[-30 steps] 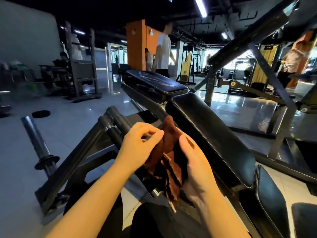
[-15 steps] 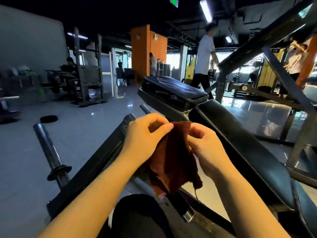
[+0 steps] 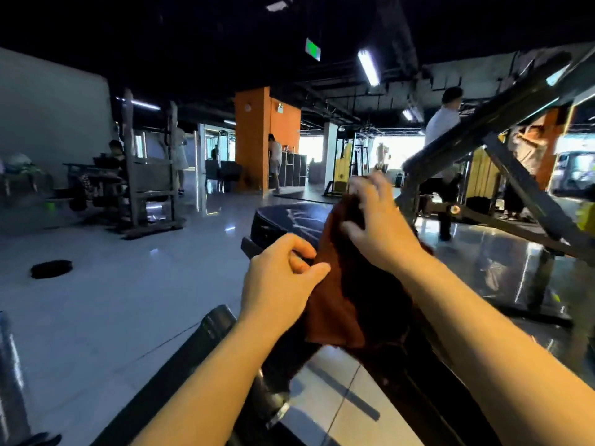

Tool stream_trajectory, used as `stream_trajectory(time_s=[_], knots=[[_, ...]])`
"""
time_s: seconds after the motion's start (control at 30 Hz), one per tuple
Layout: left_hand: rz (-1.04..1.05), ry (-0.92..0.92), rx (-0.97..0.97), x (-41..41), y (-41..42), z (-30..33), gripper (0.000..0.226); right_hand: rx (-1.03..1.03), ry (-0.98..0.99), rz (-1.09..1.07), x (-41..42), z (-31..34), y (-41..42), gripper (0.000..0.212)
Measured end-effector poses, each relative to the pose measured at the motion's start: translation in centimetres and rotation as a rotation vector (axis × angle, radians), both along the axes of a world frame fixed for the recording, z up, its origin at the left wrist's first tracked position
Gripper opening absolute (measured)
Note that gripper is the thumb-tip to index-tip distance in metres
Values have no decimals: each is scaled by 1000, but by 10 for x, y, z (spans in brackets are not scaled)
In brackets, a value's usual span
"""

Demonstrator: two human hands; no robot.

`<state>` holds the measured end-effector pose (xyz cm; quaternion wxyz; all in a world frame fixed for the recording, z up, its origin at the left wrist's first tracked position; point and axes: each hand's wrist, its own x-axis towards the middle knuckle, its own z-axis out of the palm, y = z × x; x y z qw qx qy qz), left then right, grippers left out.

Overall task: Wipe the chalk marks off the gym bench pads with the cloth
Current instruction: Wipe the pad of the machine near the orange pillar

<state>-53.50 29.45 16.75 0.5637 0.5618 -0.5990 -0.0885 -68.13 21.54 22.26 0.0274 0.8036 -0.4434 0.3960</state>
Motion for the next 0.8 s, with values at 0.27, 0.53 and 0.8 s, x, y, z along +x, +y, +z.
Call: stream_trajectory(time_s=[0.27,0.53,0.8], knots=[[47,-131,-114,85,-54,5,26,378,343,-126,5,-28,-44,68],[-164,-228,-91,108,-123,1,46,545,481,-86,19,-5,-72,64],[-218,-224,-293,118,-138,-16,46,314,518,-49,94,21,-105,53]])
